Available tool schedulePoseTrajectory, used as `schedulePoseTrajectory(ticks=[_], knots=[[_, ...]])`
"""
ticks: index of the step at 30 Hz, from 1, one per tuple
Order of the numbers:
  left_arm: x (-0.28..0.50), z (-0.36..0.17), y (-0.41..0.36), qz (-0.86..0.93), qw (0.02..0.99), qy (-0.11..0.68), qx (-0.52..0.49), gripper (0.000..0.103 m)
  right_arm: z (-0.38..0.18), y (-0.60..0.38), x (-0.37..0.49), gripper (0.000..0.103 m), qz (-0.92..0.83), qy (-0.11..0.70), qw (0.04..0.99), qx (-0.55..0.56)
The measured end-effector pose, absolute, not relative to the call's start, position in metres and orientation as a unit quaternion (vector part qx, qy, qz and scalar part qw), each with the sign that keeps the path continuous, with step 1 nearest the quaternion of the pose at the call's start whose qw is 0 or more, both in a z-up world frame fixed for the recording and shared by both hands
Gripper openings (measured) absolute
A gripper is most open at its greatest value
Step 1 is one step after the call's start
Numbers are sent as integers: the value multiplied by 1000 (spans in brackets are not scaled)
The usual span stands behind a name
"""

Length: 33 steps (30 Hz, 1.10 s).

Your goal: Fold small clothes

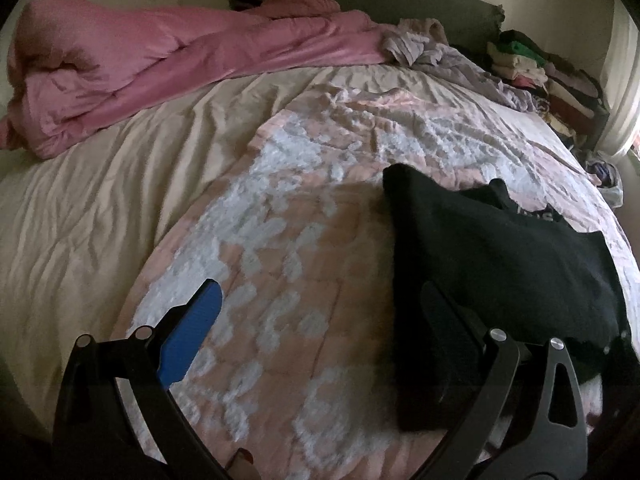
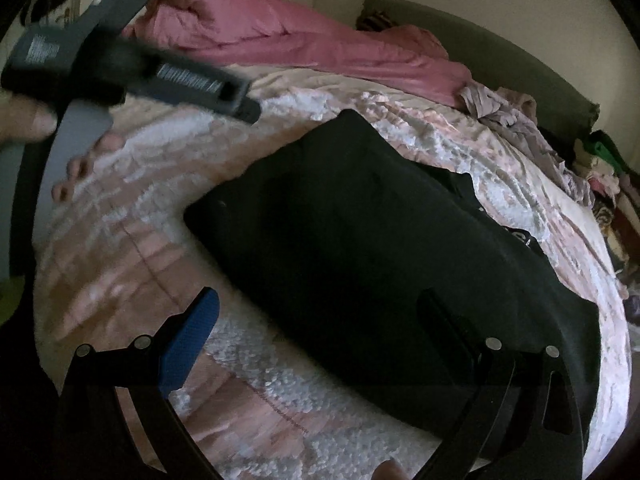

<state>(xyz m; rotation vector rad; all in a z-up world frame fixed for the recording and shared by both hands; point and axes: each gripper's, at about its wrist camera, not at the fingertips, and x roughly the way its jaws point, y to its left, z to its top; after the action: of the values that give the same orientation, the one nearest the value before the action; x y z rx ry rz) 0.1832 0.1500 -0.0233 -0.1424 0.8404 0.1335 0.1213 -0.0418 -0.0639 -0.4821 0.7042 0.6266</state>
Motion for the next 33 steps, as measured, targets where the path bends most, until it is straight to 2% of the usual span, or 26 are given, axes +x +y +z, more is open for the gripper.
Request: schedulePoseTrajectory(ticks=[11, 23, 27, 28, 30, 33], knots=[[235, -25, 133, 40, 904, 421, -60, 93, -82, -29, 134, 98, 263, 324, 863, -284], [243, -34, 127, 25, 902, 425, -68, 93, -88, -4, 143, 96, 232, 278, 870, -335], [245, -36, 126, 24, 902, 426, -72, 93, -84, -7, 143, 61, 247, 268, 874, -323], [245, -37, 127, 23, 901, 426, -75, 93, -82, -10, 143, 56, 249, 264, 876, -316], [246, -39, 128, 19, 900, 428, -80, 93, -78, -13, 142, 39, 255, 260, 880, -304], [249, -42, 130, 12, 898, 432, -89, 93, -69, -20, 139, 25, 263, 252, 889, -279]])
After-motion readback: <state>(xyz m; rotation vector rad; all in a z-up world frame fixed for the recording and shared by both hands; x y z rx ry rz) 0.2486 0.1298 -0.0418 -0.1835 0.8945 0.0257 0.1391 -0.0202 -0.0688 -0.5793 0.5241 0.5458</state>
